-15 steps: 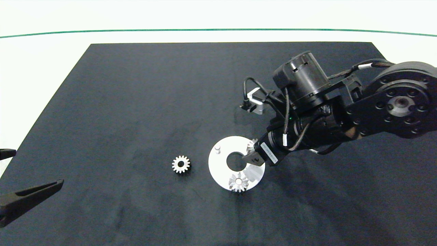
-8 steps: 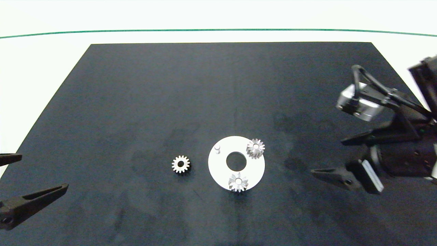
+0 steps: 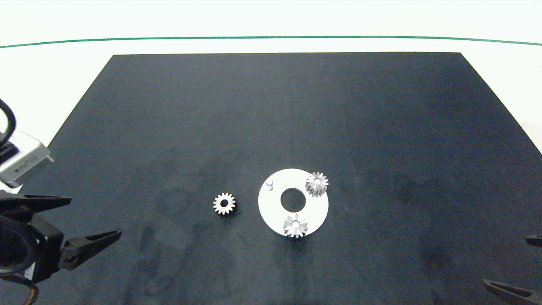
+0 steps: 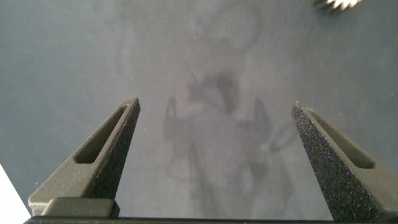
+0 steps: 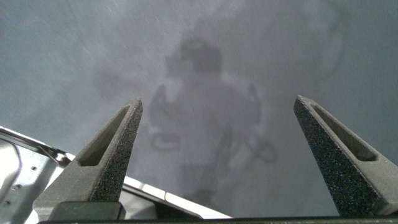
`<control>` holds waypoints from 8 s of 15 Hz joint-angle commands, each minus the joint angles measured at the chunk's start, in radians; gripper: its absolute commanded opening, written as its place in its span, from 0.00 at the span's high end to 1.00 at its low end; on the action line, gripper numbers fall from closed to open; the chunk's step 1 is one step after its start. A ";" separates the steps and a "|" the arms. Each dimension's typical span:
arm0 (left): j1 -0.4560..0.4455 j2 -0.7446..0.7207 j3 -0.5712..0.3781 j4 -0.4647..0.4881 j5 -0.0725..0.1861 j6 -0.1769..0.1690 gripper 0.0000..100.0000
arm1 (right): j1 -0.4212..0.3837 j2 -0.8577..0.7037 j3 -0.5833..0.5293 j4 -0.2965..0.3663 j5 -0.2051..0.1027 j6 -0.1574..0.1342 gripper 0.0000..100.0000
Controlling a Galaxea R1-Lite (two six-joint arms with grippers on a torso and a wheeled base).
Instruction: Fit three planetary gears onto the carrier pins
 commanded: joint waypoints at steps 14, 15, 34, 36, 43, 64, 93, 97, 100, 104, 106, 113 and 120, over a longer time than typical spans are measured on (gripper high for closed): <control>-0.303 0.353 -0.077 -0.174 0.065 -0.060 0.00 | -0.019 -0.025 0.042 -0.015 -0.009 -0.015 0.00; -0.324 0.367 -0.086 -0.176 0.070 -0.062 0.00 | -0.019 -0.025 0.042 -0.015 -0.009 -0.016 0.00; -0.404 0.554 -0.121 -0.321 0.158 -0.059 0.00 | -0.019 -0.028 0.044 -0.015 -0.009 -0.030 0.00; -0.402 0.554 -0.120 -0.326 0.158 -0.059 0.03 | -0.019 -0.033 0.044 -0.015 -0.009 -0.033 0.00; -0.402 0.553 -0.121 -0.329 0.158 -0.060 0.17 | -0.019 -0.028 0.045 -0.013 -0.009 -0.036 0.00; -0.404 0.565 -0.120 -0.349 0.158 -0.063 0.59 | -0.019 -0.024 0.053 -0.015 -0.009 -0.036 0.00; -0.461 0.524 -0.129 -0.354 0.223 -0.053 1.00 | -0.018 -0.088 0.051 -0.013 -0.014 -0.079 0.00; -0.490 0.560 -0.299 -0.262 0.228 -0.051 1.00 | -0.018 -0.139 0.050 -0.013 -0.012 -0.121 0.00; -0.517 0.562 -0.356 -0.212 0.229 -0.051 1.00 | -0.016 -0.150 0.048 -0.013 -0.012 -0.127 0.00; -0.546 0.576 -0.376 -0.197 0.232 -0.053 1.00 | -0.013 -0.159 0.051 -0.012 -0.006 -0.139 0.00; -0.560 0.599 -0.382 -0.199 0.232 -0.053 1.00 | -0.012 -0.156 0.055 -0.010 -0.005 -0.139 0.00; -0.579 0.672 -0.480 -0.196 0.232 -0.051 1.00 | -0.010 -0.157 0.056 -0.010 -0.005 -0.144 0.00; -0.591 0.703 -0.486 -0.197 0.249 -0.051 1.00 | -0.010 -0.165 0.056 -0.008 -0.003 -0.150 0.00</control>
